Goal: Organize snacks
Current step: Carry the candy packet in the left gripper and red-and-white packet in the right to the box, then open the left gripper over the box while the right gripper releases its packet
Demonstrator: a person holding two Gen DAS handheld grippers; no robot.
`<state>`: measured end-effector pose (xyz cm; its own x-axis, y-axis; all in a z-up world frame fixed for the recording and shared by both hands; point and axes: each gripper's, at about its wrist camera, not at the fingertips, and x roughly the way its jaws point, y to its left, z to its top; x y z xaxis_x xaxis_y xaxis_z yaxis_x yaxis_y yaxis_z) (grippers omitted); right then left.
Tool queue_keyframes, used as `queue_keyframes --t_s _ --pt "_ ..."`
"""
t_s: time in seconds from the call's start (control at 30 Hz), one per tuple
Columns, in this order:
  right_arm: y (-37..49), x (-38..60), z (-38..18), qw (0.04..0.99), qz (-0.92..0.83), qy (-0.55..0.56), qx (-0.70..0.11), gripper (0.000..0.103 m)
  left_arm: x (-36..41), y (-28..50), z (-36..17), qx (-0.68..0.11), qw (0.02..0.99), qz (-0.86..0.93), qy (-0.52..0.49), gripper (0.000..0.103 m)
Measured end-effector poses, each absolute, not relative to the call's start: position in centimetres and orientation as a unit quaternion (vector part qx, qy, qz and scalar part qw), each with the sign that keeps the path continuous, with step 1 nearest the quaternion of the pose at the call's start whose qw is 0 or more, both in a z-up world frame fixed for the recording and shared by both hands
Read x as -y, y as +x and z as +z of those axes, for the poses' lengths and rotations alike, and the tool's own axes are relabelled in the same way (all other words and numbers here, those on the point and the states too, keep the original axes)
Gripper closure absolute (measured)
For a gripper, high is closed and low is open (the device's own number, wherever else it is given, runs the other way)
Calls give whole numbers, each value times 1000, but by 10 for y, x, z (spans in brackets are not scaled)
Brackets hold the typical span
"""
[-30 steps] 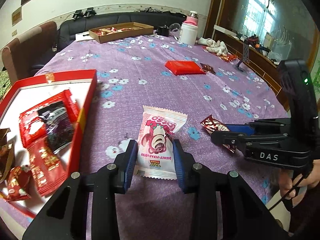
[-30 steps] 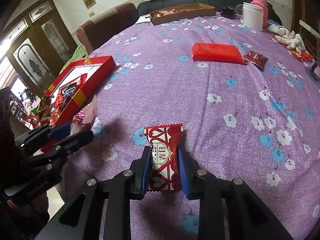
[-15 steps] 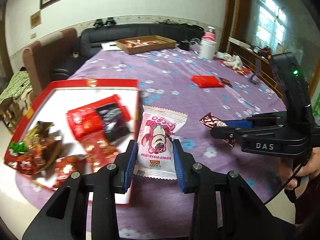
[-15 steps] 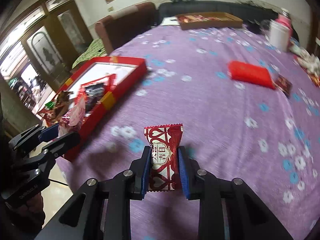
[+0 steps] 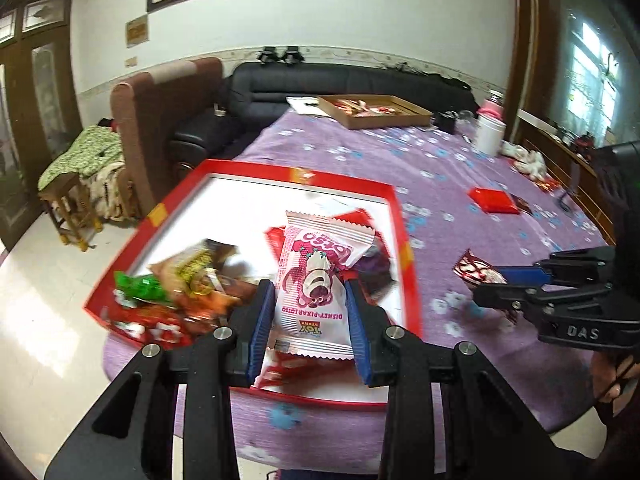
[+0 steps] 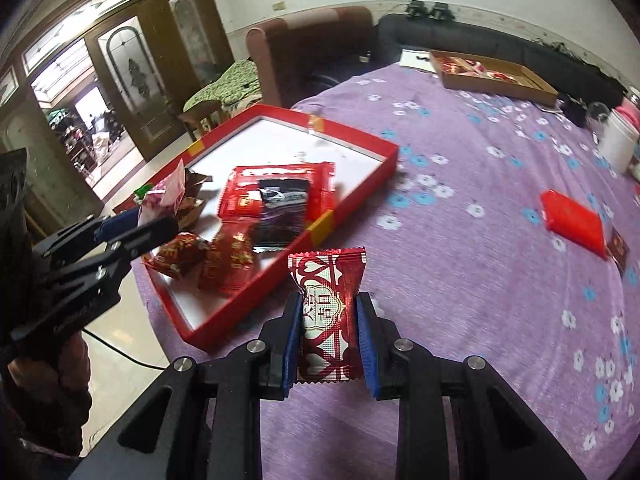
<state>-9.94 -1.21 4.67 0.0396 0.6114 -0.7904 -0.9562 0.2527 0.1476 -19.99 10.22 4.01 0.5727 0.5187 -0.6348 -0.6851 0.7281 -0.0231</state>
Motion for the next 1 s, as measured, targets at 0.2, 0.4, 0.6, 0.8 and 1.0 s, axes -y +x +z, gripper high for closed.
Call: queue_keyframes --t_s 0.2,0.4,0.6,0.8,1.0 --pt "-113 -3 54 678 586 -228 -380 75 -118 -208 42 -305 865 381 -118 70" --pt "-123 -17 61 671 600 -230 -370 75 -131 -214 45 -299 855 409 -106 70" --pt "-131 -30 67 666 611 -235 -357 75 -138 -214 45 -299 849 426 -96 70" --pt "-134 -45 75 663 622 -231 -347 75 -147 -210 44 -304 842 436 -92 70" --pt "-135 -64 83 660 632 -222 -339 74 -156 -207 45 -305 837 445 -88 70"
